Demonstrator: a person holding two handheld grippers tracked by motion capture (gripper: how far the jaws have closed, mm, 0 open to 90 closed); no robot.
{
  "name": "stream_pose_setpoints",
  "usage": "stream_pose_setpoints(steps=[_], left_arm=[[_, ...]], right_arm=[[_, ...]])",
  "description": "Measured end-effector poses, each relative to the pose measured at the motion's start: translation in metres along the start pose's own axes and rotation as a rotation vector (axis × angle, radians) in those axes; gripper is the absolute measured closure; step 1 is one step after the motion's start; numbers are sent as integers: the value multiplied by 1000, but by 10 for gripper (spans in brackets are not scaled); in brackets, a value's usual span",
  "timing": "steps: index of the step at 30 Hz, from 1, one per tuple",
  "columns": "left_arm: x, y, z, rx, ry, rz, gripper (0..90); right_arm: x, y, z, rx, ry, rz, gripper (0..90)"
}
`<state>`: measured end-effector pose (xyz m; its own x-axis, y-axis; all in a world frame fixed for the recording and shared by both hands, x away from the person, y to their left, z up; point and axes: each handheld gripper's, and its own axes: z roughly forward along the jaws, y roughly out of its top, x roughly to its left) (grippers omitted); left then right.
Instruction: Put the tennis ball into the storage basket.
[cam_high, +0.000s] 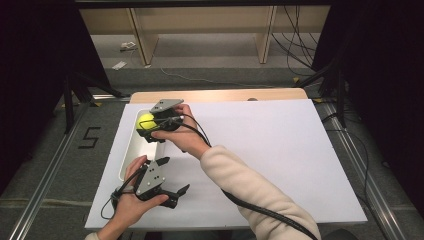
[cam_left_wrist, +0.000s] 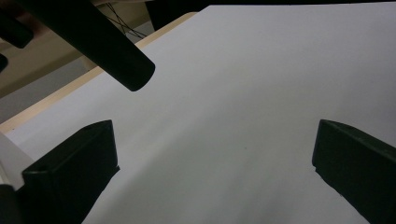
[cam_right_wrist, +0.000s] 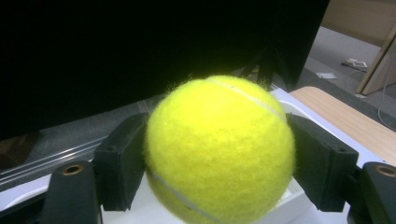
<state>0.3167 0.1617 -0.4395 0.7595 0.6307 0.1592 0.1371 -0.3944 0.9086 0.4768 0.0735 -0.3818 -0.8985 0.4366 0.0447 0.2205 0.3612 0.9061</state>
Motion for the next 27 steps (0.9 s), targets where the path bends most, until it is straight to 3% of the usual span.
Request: stream_pose_setpoints(steps=[27], left_arm=[[0, 0, -1, 0, -2, 2, 0]], right_arm=[[-2, -1, 13, 25, 4, 5, 266]])
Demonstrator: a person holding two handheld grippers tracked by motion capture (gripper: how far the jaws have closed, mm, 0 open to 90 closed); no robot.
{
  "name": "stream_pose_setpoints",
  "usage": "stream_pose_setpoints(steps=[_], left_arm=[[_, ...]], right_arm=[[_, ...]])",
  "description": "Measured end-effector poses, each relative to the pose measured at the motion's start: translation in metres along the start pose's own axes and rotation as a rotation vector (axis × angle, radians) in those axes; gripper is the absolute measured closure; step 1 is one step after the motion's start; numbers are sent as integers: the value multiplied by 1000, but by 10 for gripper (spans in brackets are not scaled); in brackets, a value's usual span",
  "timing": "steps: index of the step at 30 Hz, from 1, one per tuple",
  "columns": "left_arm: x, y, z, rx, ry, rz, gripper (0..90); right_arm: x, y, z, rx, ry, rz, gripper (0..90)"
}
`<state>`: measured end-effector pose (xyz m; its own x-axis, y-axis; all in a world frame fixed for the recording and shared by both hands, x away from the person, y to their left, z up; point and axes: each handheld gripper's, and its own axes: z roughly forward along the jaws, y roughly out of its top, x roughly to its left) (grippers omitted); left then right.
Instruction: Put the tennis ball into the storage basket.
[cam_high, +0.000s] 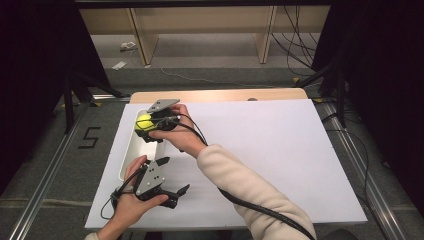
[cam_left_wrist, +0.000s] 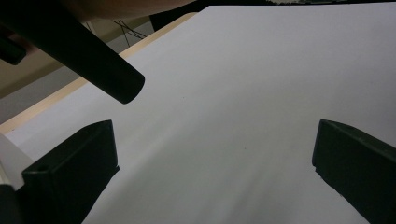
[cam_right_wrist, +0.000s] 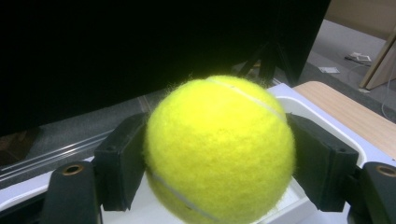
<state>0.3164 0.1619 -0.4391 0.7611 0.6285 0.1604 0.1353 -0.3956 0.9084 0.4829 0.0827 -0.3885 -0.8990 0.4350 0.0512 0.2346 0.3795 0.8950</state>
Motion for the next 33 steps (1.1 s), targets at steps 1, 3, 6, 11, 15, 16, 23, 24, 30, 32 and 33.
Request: stream_pose_setpoints(steps=[1, 3, 6, 11, 15, 16, 23, 24, 30, 32, 33], left_arm=[[0, 0, 0, 0, 0, 0, 0], [0, 0, 0, 1, 0, 1, 0], [0, 0, 0, 2, -1, 1, 0], [0, 0, 0, 2, -1, 1, 0], [0, 0, 0, 3, -1, 2, 0], [0, 0, 0, 3, -2, 2, 0], [0, 0, 0, 4, -2, 4, 0], [0, 0, 0, 4, -2, 4, 0], [-1, 0, 0, 5, -1, 6, 0], [-1, 0, 0, 5, -2, 7, 0], [-1, 0, 0, 5, -2, 6, 0]], right_arm=[[0, 0, 0, 2, 1, -1, 265], [0, -1, 2, 4, -2, -2, 265], [-1, -1, 3, 11, -3, -2, 265], [-2, -2, 6, 20, -6, 1, 265], [-3, -3, 8, 27, -6, 2, 265], [-3, -3, 9, 29, -6, 1, 265], [-2, -5, 13, 39, -8, -3, 265], [-2, -5, 13, 39, -9, -3, 265], [-3, -4, 15, 46, -11, -10, 265], [-3, -4, 16, 47, -11, -8, 265], [-3, -4, 16, 47, -12, -8, 265]])
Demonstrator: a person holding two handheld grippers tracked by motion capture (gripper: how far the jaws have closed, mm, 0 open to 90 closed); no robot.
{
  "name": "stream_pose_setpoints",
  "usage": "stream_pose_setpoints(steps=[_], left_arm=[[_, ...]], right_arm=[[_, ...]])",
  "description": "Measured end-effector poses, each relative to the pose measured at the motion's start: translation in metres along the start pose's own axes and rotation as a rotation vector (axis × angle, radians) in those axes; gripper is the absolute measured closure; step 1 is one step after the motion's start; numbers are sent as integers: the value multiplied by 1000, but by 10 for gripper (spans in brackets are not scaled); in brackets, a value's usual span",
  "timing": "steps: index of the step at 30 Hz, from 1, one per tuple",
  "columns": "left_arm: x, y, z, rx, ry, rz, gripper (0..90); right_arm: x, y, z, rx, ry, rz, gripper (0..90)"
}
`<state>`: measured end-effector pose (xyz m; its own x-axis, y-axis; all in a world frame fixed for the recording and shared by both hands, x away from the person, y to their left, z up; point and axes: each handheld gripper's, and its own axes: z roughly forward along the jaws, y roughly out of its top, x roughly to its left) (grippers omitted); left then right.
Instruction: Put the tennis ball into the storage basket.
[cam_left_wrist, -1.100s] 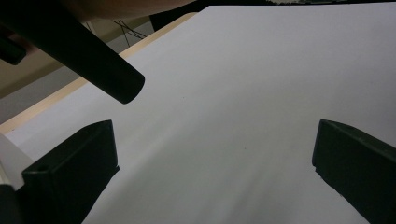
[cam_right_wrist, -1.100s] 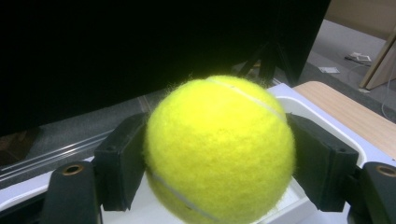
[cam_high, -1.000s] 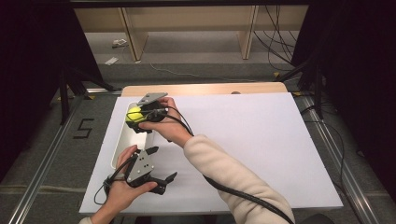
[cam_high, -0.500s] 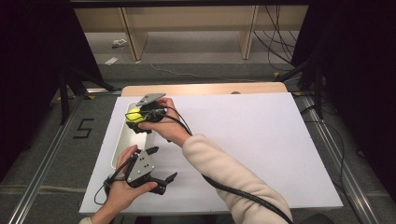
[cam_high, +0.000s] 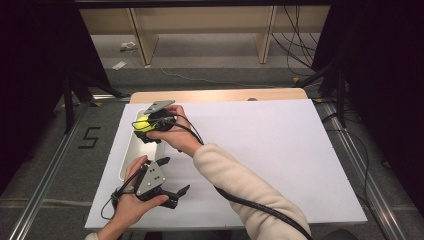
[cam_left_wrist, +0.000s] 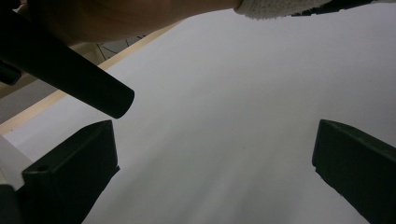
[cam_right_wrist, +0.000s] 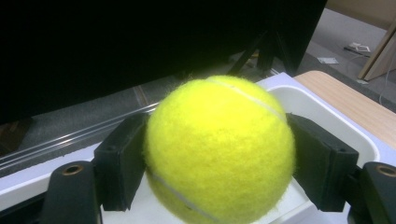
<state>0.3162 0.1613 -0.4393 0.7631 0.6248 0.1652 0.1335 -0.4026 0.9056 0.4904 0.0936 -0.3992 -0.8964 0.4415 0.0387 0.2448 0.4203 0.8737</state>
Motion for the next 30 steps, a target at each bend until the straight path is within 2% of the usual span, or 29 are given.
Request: stream_pose_setpoints(steps=[30], left_arm=[[0, 0, 0, -1, -2, 0, 0]], right_arm=[[-2, -3, 12, 18, -16, 6, 265]])
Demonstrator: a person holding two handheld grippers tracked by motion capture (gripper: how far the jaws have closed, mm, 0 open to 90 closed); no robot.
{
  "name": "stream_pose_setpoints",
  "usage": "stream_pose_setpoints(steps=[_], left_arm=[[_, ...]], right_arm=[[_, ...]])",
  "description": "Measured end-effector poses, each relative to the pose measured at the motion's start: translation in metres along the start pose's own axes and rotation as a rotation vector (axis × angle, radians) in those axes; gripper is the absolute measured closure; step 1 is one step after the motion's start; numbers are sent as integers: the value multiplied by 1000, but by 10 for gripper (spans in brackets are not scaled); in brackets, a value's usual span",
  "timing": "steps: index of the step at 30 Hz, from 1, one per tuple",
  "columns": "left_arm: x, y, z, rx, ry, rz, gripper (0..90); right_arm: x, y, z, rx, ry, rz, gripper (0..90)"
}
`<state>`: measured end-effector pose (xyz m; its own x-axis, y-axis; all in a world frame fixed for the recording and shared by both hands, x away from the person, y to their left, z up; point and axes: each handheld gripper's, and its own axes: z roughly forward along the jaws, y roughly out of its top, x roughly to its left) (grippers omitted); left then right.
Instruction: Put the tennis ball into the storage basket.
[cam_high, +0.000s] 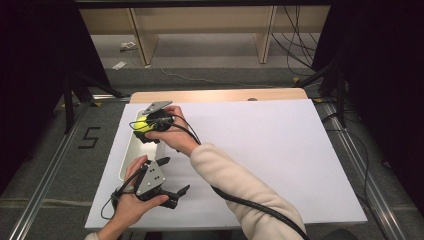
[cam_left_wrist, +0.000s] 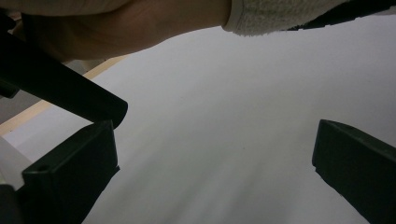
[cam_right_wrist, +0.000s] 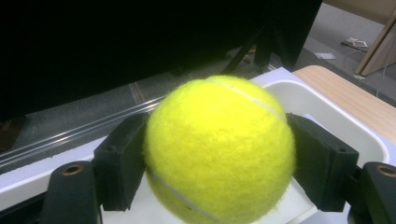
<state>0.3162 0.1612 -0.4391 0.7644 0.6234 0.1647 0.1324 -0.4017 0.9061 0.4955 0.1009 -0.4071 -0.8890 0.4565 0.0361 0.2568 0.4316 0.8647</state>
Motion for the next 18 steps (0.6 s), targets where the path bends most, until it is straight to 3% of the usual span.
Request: stream_pose_setpoints(steps=[18], left_arm=[[-1, 0, 0, 0, -2, 0, 0]], right_arm=[[-2, -2, 4, 19, -10, -5, 264]])
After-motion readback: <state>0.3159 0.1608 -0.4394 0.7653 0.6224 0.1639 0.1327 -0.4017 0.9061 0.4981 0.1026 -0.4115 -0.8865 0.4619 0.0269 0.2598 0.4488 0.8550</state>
